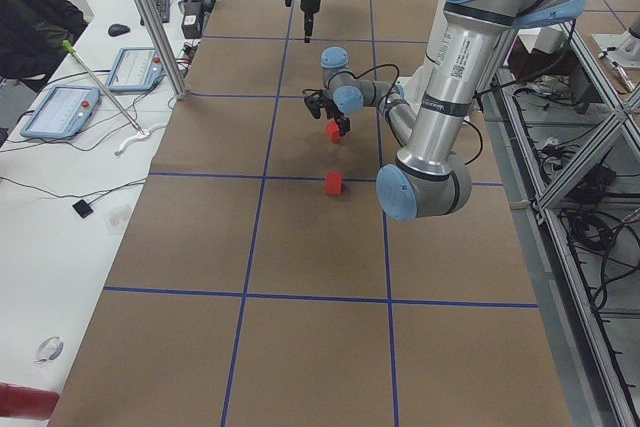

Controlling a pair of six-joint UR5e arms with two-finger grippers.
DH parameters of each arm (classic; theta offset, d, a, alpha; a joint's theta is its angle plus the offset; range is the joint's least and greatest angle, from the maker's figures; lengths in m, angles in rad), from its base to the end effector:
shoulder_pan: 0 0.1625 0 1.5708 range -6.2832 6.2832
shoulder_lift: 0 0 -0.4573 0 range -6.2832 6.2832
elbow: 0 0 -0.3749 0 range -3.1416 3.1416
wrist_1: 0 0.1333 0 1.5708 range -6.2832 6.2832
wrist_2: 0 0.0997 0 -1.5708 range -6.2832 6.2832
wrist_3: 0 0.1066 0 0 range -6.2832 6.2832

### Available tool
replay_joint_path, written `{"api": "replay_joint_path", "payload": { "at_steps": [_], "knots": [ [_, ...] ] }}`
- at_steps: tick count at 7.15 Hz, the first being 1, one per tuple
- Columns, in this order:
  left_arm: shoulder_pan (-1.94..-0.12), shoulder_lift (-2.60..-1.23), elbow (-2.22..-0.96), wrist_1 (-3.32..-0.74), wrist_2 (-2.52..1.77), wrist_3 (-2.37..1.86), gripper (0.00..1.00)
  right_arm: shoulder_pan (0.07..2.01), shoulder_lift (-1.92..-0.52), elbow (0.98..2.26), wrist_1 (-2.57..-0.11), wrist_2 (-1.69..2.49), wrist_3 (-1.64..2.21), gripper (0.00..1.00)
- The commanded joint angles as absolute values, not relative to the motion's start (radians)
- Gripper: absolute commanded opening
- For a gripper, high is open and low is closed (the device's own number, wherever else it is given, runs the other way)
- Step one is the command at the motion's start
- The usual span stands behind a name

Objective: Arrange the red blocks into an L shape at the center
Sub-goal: 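Lift the right gripper away while the left gripper reaches to the middle red cube, then grasp the middle red cube with the left gripper and carry it toward center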

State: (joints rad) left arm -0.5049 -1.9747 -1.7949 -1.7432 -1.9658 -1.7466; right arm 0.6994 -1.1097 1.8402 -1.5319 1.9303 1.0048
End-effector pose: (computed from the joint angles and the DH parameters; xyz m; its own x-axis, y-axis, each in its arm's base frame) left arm 0.5007 -0.3822 0.3597 0.5643 -0.4963 -0.6597 0.3082 0.8680 -0.3894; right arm -0.4156 -0.4748 0.3242 0.6867 -0.0783 0.7227 -0.0558 0.9856 0.1598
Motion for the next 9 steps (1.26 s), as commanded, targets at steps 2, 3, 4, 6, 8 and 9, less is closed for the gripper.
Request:
{"api": "replay_joint_path", "payload": {
  "at_steps": [2, 3, 4, 6, 8, 9],
  "knots": [
    [-0.500, -1.983, -1.757, -1.746, -1.956, -1.738, 0.74, 0.698, -1.112, 1.839, -1.529, 1.930, 1.002, 1.00],
    [-0.502, -1.986, -1.756, -1.744, -1.956, -1.740, 0.19, 0.698, -1.112, 1.839, -1.528, 1.930, 1.002, 1.00],
    [-0.500, -1.988, -1.756, -1.744, -1.956, -1.740, 0.00, 0.698, -1.112, 1.839, -1.528, 1.930, 1.002, 1.00],
    [-0.511, -2.055, -1.747, -1.736, -1.954, -1.715, 0.00, 0.699, -1.111, 1.841, -1.519, 1.930, 0.999, 1.00],
    [-0.547, -2.181, -1.622, -1.741, -1.956, -1.414, 0.00, 0.704, -1.112, 1.841, -1.520, 1.931, 0.999, 1.00],
    [-0.569, -2.286, -1.517, -1.735, -1.957, -1.294, 0.00, 0.704, -1.114, 1.839, -1.520, 1.930, 0.999, 1.00]
  ]
}}
